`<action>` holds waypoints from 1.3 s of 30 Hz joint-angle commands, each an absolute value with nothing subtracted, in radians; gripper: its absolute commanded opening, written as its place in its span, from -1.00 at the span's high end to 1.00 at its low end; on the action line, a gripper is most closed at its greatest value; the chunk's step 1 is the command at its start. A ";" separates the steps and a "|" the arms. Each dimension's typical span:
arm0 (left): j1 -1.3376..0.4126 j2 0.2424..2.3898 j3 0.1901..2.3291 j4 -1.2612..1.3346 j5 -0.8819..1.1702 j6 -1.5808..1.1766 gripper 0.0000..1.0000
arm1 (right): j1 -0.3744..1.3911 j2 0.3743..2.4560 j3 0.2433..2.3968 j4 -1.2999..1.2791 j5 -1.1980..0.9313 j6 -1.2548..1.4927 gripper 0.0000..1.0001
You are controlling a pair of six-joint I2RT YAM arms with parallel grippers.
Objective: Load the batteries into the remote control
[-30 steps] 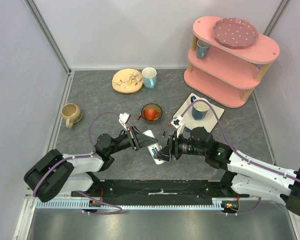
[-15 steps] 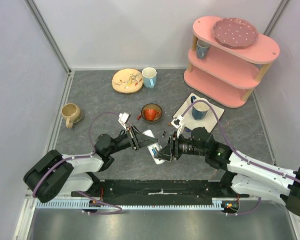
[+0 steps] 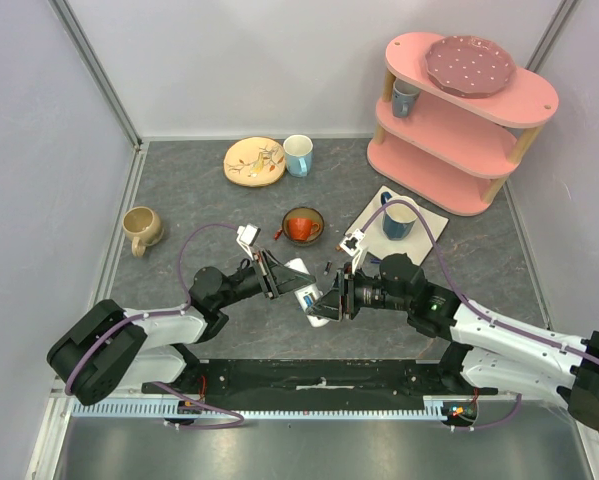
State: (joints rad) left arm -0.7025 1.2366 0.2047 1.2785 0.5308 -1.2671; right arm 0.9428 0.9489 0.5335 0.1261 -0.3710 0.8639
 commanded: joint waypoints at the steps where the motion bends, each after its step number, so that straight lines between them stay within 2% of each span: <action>1: -0.707 1.229 0.255 1.664 0.526 -1.304 0.96 | 0.936 0.965 0.525 0.146 -0.359 0.867 0.13; 8: -0.707 1.224 0.253 1.664 0.523 -1.304 0.96 | 0.936 0.974 0.517 0.160 -0.356 0.877 0.31; 12: -0.707 1.220 0.252 1.664 0.523 -1.304 0.96 | 0.936 0.983 0.515 0.167 -0.354 0.887 0.33; 15: -0.707 1.221 0.250 1.664 0.525 -1.301 0.96 | 0.936 0.988 0.518 0.169 -0.356 0.888 0.24; 18: -0.707 1.223 0.242 1.663 0.525 -1.293 0.96 | 0.936 0.986 0.523 0.164 -0.356 0.888 -0.08; 21: -0.707 1.230 0.235 1.664 0.523 -1.289 0.96 | 0.936 0.977 0.532 0.150 -0.351 0.888 -0.28; 24: -0.707 1.239 0.227 1.663 0.522 -1.284 0.96 | 0.936 0.966 0.543 0.135 -0.347 0.888 -0.40; 33: -0.707 1.269 0.212 1.648 0.519 -1.262 0.96 | 0.936 0.901 0.635 0.017 -0.313 0.821 -0.61; 39: -0.707 1.290 0.206 1.644 0.514 -1.267 0.96 | 0.936 0.867 0.733 -0.146 -0.258 0.720 -0.65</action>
